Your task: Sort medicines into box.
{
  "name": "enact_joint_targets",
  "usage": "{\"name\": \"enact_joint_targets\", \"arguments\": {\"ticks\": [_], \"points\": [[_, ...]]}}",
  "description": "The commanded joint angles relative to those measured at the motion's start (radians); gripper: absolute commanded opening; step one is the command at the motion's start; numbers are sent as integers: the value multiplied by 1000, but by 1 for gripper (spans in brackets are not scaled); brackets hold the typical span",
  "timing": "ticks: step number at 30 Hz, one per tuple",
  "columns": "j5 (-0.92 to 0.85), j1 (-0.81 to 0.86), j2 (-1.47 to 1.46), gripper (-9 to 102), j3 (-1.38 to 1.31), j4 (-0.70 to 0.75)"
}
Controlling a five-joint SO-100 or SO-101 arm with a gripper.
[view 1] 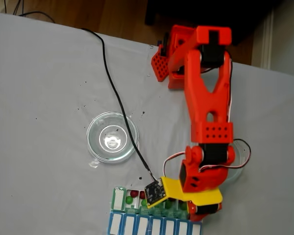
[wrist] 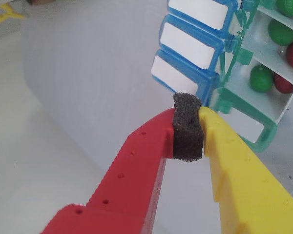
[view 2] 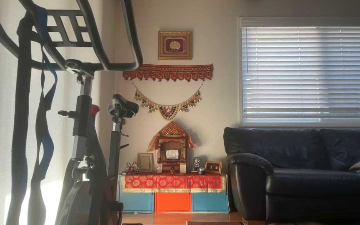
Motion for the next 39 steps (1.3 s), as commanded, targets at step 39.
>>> {"name": "enact_joint_targets", "arguments": {"ticks": [39], "points": [[31, -25, -245, 1, -313, 232]]}}
